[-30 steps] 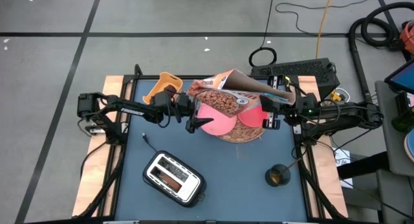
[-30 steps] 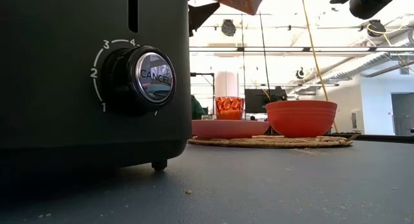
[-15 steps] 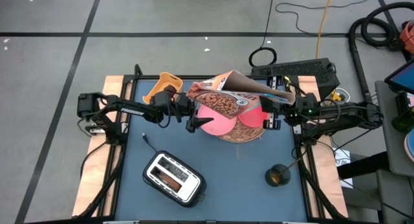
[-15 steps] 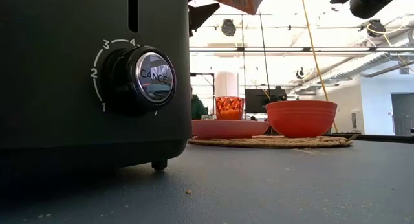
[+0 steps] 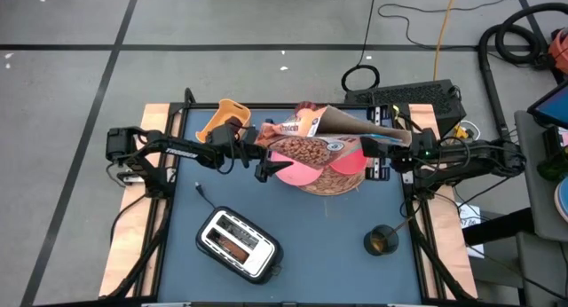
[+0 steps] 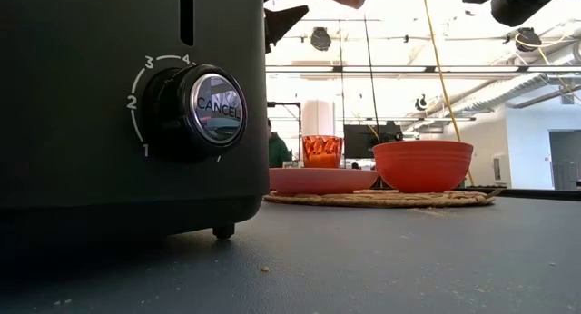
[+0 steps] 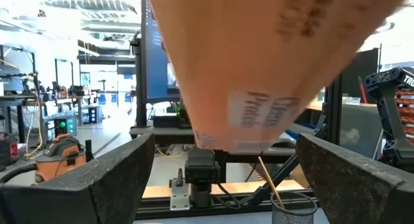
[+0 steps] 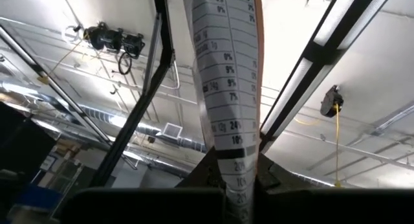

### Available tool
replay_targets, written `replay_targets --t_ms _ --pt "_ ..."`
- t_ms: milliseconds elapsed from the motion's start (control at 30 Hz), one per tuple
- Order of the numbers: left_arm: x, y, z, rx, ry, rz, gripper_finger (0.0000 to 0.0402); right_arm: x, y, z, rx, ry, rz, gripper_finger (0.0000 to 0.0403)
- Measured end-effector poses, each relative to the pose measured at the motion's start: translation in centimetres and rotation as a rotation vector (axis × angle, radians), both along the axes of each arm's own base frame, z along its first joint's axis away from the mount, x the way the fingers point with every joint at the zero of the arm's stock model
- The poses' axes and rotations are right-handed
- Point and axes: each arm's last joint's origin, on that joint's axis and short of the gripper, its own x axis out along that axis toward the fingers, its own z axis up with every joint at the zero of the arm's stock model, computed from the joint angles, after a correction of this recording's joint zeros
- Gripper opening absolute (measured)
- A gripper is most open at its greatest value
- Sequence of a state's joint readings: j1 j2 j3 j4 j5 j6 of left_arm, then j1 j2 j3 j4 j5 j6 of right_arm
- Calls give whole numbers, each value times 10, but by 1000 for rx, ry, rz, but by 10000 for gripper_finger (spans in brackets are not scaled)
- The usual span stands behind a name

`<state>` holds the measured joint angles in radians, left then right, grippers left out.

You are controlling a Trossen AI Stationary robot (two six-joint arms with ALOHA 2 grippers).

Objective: Arrange a breakfast setting
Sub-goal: Pour the cereal from the cereal box into the red bowl

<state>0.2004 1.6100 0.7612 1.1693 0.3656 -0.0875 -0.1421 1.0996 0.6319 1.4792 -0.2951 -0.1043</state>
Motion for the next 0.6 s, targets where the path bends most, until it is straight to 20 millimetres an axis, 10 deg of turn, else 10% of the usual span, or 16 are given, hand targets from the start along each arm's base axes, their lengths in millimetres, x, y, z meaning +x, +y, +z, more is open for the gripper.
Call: replay_targets --t_ms 600 --pt "0 -2 0 33 -14 4 381 17 -2 -13 5 78 -11 0"
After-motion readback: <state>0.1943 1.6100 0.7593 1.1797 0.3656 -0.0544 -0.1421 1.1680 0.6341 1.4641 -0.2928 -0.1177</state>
